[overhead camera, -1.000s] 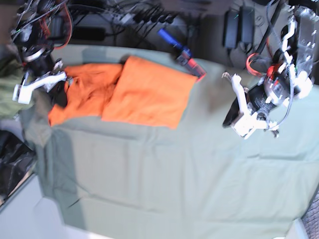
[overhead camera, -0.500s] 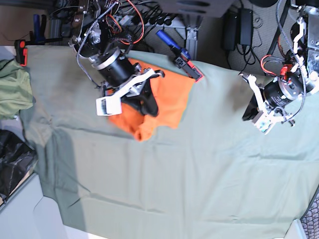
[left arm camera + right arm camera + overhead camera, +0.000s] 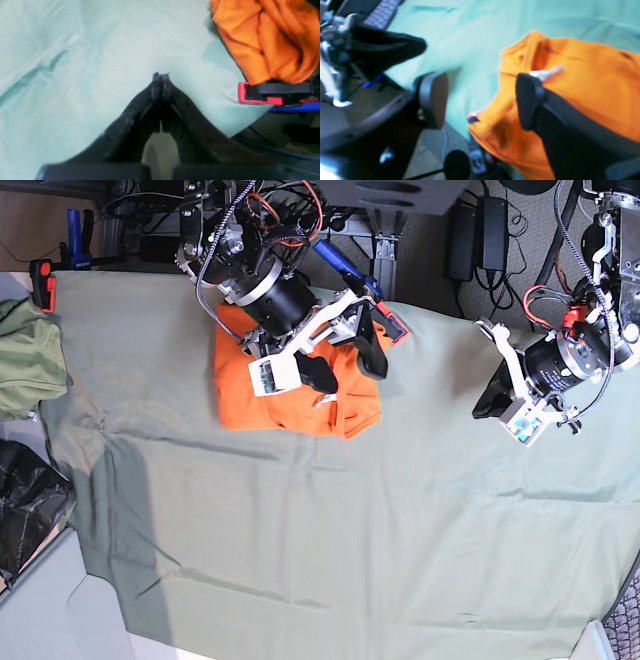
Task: Fold the T-shirt properly
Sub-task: 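Lift the collar end with the right gripper and fold it over the hem fold, then release the collar end and grasp the folded bundle's edge with the left gripper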
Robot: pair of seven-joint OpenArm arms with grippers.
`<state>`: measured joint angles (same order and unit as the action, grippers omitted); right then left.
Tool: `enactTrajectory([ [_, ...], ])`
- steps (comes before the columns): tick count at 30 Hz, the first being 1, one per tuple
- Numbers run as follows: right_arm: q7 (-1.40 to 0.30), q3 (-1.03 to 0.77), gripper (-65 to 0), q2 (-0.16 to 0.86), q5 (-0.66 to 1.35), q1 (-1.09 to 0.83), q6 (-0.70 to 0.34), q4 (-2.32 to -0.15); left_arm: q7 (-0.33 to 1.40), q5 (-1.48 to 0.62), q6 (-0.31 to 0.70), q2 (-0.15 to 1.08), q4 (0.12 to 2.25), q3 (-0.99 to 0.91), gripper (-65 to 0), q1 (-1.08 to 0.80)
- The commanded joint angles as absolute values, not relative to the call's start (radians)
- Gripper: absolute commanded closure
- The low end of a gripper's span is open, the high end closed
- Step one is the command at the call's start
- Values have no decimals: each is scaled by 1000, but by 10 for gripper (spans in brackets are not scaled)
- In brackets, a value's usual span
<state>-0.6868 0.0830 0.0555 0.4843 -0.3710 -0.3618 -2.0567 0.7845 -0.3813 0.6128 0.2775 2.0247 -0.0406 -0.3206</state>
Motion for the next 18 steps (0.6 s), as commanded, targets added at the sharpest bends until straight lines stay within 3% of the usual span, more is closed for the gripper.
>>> enactTrajectory([
  [1, -662, 89, -420, 57, 507, -368, -469, -2073, 756, -402, 626, 283, 2039, -46, 0, -313],
  [6, -620, 81, -420, 57, 530, -336, -468, -2082, 757, -433, 629, 283, 2039, -45, 0, -313],
  [8, -599, 56, -420, 57, 519, -301, -468, -2083, 760, -501, 692, 282, 2043, -40, 0, -313],
  [12, -566, -55, -392, 52, 442, -210, -468, -2083, 768, -571, 698, 282, 2070, 69, 0, -313],
  [14, -540, -129, -246, 52, 377, -164, -467, -2082, 768, -536, 698, 280, 2080, 179, 0, -313],
  [16, -535, -204, -36, 54, 323, -120, -467, -2078, 767, -473, 698, 273, 2080, 320, 0, -307],
  [18, -536, -271, 0, 65, 300, -80, -468, -2063, 767, -368, 698, 267, 2080, 478, 0, -284],
])
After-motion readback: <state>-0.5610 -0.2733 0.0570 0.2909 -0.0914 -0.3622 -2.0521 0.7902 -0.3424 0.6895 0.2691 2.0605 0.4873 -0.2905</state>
